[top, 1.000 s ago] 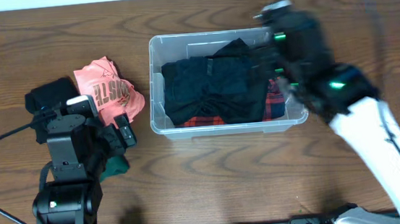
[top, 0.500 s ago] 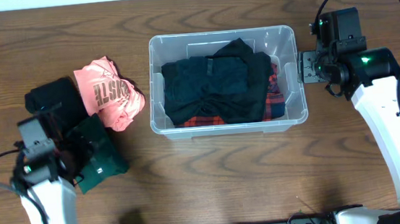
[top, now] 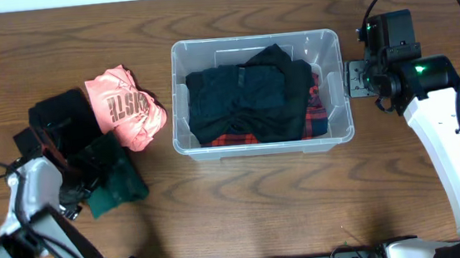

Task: Pack container

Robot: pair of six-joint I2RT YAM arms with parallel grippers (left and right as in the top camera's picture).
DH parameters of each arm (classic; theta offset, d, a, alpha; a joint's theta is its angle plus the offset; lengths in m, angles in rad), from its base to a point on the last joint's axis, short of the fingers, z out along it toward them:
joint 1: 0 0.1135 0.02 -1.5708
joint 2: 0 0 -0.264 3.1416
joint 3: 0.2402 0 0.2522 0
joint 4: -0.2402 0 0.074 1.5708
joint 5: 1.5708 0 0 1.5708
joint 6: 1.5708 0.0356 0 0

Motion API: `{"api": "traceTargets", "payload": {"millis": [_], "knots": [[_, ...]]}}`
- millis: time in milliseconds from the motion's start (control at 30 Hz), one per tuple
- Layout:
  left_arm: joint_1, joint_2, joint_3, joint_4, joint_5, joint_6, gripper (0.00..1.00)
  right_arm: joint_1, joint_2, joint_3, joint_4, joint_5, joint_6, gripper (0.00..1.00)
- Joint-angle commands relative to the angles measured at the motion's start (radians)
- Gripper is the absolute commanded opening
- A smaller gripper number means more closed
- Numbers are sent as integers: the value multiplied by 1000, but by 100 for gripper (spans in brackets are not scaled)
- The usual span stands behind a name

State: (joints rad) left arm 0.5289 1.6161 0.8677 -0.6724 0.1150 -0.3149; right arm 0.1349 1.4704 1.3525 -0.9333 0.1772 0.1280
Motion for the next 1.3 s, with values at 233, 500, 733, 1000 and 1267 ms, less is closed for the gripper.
{"api": "traceTargets", "payload": {"millis": [233,500,733,1000,1267], "knots": [[2,80,20,-4,241,116,23,-4,-4,1,-19,18,-10,65],[-3,-179,24,-80,490,189,6,-20,-33,2,-20,140,33,64],[-116,-532,96,-112,573,145,6,-144,-103,2,-18,140,62,64],[-470,-702,134,156,487,-163,6,-236,-109,2,-29,119,61,66],[-965,-493,134,496,233,-238,6,-276,-109,2,-40,69,58,66]]}}
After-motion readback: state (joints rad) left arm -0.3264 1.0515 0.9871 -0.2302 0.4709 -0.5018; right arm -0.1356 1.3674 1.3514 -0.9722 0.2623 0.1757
